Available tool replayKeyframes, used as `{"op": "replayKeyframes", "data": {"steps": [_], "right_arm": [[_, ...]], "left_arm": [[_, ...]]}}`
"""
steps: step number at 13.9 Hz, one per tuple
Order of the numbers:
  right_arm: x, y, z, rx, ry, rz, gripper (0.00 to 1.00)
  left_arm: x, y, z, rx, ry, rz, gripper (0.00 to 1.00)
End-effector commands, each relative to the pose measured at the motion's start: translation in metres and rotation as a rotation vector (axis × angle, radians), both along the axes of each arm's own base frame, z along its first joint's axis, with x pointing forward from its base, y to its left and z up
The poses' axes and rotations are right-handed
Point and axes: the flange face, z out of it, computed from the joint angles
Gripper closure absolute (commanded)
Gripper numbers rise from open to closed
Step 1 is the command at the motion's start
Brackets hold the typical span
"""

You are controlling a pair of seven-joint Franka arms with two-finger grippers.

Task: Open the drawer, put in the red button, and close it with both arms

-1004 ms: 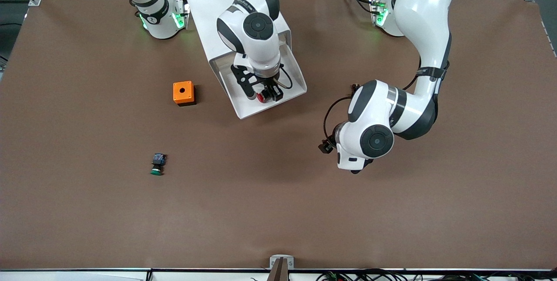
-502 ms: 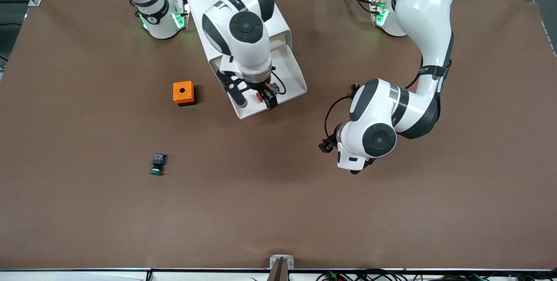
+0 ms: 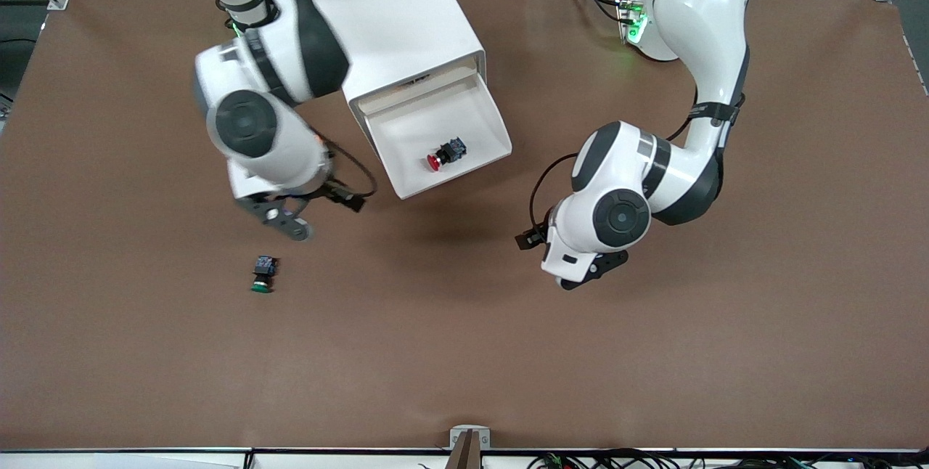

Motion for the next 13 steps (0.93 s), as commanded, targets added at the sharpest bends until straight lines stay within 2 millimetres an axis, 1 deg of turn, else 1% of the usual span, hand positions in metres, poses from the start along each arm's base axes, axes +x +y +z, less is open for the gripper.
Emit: {"op": "replayKeyframes", "data": {"steps": [1,2,3,4,5,6,7,9,10,12,13], "right_arm": [[0.013,-0.095,0.035,0.063,0.000,0.162,0.00],[0.017,-0.126,0.041,0.079,0.000,0.209,0.00],[0.018,-0.158,0.046,0.092,0.008,0.247,0.00],[0.016,-0.183,0.050,0.092,0.016,0.280,0.00],[0.013,-0.202,0.060,0.084,0.017,0.322,0.00],[0.012,-0.216,0.066,0.069,0.014,0.343,0.00],[0.013,-0.226,0.074,0.039,0.006,0.373,0.00],[0.014,-0.236,0.100,-0.010,0.002,0.447,0.00],[0.015,-0.242,0.105,-0.023,0.004,0.462,0.00],[0.015,-0.264,0.103,-0.001,0.005,0.458,0.00],[0.015,-0.271,0.102,0.007,0.007,0.463,0.00]], "left_arm": [[-0.030,-0.044,0.001,0.031,-0.058,-0.148,0.01],[-0.045,-0.064,-0.003,0.034,-0.067,-0.188,0.01],[-0.051,-0.068,-0.009,0.041,-0.061,-0.201,0.01],[-0.058,-0.077,-0.015,0.038,-0.058,-0.216,0.01],[-0.075,-0.098,-0.020,0.031,-0.061,-0.250,0.01],[-0.088,-0.113,-0.030,0.030,-0.069,-0.261,0.01],[-0.089,-0.117,-0.035,0.015,-0.085,-0.248,0.01],[-0.094,-0.122,-0.047,0.011,-0.089,-0.254,0.01],[-0.109,-0.137,-0.051,0.001,-0.094,-0.278,0.01],[-0.119,-0.143,-0.051,-0.004,-0.090,-0.281,0.01],[-0.128,-0.151,-0.050,-0.013,-0.076,-0.263,0.01]]}}
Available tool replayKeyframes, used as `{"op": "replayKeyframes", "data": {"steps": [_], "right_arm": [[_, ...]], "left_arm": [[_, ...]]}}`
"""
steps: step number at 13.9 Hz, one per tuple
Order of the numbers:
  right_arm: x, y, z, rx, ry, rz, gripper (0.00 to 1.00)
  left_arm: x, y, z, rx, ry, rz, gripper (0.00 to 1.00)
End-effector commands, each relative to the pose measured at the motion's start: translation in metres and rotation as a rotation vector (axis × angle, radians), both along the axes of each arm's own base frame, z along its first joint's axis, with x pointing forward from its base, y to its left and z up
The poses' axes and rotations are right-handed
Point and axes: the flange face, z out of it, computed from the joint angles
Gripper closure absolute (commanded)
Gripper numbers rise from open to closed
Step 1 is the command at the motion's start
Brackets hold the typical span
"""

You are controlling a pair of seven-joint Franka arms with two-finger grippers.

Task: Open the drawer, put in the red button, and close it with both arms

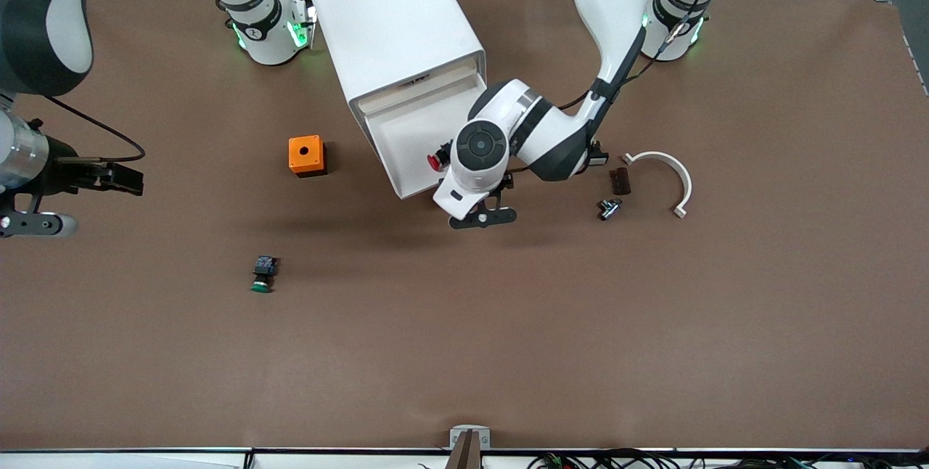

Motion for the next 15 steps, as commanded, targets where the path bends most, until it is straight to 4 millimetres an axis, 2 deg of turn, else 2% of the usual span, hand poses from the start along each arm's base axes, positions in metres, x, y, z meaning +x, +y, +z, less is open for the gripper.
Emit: {"op": "replayKeyframes", "data": {"steps": [1,7,9,13,15], "right_arm": [[-0.001,-0.021,0.003,0.015,0.011,0.030,0.00],[-0.005,-0.049,-0.005,0.079,0.029,-0.020,0.00],[-0.005,-0.050,-0.005,0.079,0.027,-0.020,0.00],[-0.003,-0.046,0.001,0.075,0.013,-0.025,0.00],[-0.002,-0.046,0.016,0.078,-0.018,-0.025,0.00]], "left_arm": [[-0.026,-0.019,0.005,-0.018,0.018,0.018,0.01],[-0.093,-0.063,-0.002,-0.016,0.100,0.025,0.01],[-0.108,-0.069,-0.007,-0.010,0.122,0.017,0.01],[-0.130,-0.087,-0.004,-0.030,0.136,0.043,0.01],[-0.149,-0.102,-0.003,-0.032,0.127,0.075,0.01]]}}
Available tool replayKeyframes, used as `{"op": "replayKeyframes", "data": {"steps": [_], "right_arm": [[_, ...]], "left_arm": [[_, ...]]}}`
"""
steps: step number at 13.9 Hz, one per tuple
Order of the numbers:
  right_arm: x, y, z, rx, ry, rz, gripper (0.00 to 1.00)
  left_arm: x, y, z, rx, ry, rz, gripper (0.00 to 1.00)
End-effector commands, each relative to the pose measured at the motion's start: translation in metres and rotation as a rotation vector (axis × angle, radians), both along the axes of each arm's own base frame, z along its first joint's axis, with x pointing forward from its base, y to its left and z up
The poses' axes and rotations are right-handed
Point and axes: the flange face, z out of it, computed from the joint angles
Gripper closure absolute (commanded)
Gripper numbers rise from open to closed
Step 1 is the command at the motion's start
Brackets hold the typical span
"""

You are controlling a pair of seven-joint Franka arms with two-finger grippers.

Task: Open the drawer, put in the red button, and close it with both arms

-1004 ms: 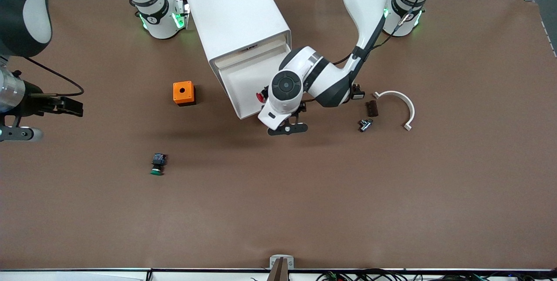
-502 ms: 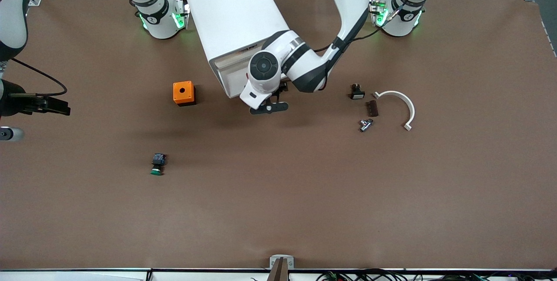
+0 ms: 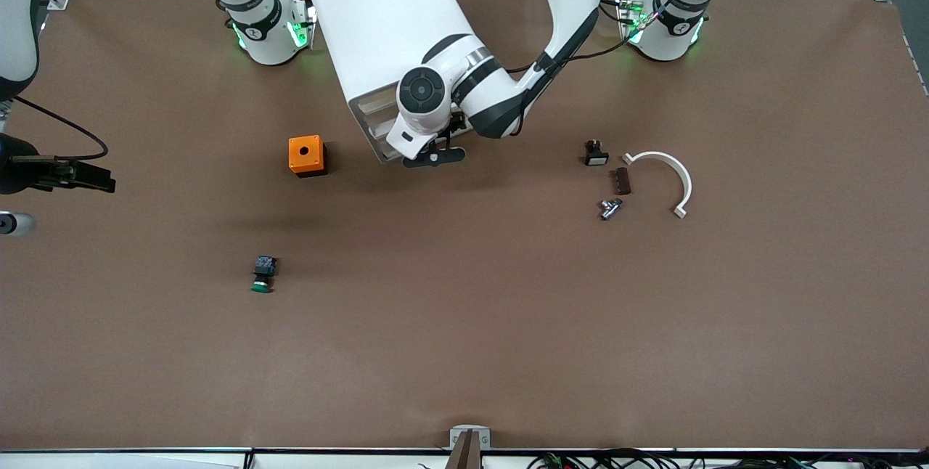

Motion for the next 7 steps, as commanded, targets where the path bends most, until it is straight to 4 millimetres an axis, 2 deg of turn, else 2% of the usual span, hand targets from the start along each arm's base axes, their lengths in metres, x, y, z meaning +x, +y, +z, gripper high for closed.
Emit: {"op": "replayKeyframes", "data": {"steps": [1,4,6,7], "right_arm": [[0.000,0.000,0.029,0.028,-0.054,-0.004,0.00],[-0.013,0.006,0.050,0.064,-0.013,0.004,0.00],[-0.022,0.014,0.066,0.048,-0.019,0.003,0.00],[-0.030,0.010,0.078,0.059,-0.043,-0.005,0.00]], "left_arm": [[-0.026,-0.016,0.006,-0.013,-0.008,0.035,0.01],[-0.037,-0.021,0.004,-0.005,-0.004,0.035,0.01],[-0.036,-0.021,0.001,0.000,-0.003,0.036,0.01],[-0.033,-0.018,0.002,0.001,-0.005,0.040,0.01]]}}
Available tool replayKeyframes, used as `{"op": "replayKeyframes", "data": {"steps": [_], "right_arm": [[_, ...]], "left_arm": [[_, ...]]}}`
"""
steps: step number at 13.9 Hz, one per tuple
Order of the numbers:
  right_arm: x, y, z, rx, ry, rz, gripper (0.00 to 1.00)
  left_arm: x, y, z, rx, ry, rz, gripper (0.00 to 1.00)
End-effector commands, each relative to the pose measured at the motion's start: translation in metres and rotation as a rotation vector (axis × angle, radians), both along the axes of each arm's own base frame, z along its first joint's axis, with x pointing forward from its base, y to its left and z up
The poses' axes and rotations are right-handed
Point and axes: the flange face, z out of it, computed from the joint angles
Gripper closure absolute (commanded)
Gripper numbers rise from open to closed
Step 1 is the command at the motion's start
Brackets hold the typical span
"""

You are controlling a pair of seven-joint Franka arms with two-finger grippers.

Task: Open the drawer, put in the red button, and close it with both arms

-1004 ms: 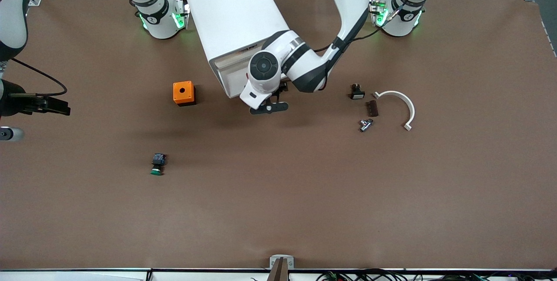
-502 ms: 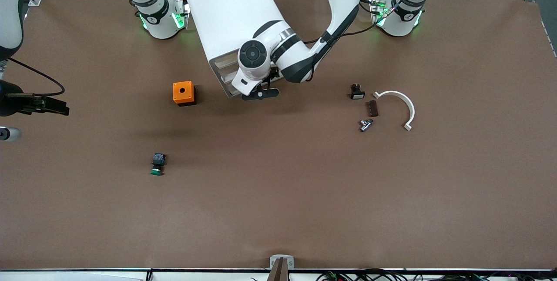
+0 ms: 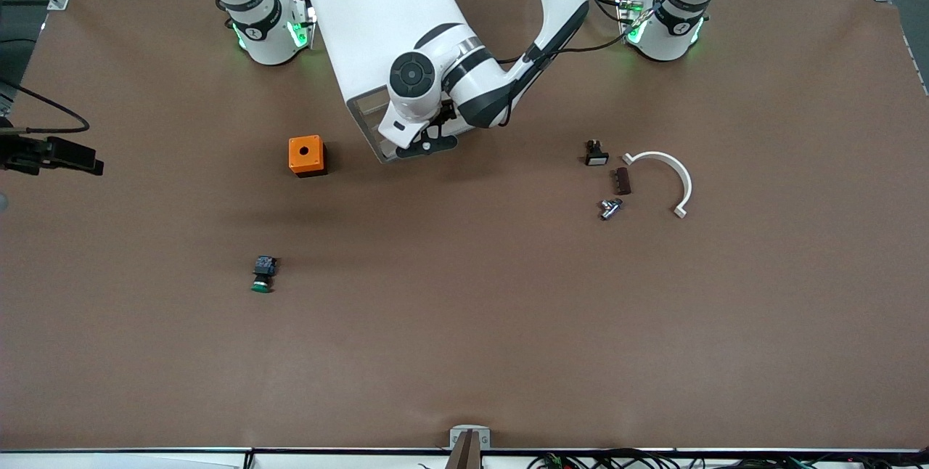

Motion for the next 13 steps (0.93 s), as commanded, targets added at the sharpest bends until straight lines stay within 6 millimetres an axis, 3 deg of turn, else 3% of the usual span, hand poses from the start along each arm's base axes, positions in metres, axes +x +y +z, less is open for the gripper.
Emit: {"op": "replayKeyframes", "data": {"steps": [1,3,7,10,13], "right_arm": [[-0.022,-0.006,0.022,0.024,-0.018,-0.017,0.00],[-0.039,-0.008,0.027,0.023,-0.020,-0.019,0.00],[-0.075,-0.008,0.026,0.024,-0.137,-0.011,0.00],[-0.082,-0.005,0.028,0.026,-0.149,-0.007,0.00],[-0.091,-0.007,0.027,0.028,-0.158,-0.010,0.00]], "left_arm": [[-0.007,-0.002,0.005,-0.007,-0.004,0.004,0.00],[0.031,0.021,0.009,0.000,-0.027,0.049,0.00],[0.113,0.081,0.038,0.013,-0.119,0.136,0.00],[0.167,0.134,0.074,0.031,-0.219,0.193,0.00],[0.217,0.205,0.126,0.039,-0.278,0.297,0.00]]}}
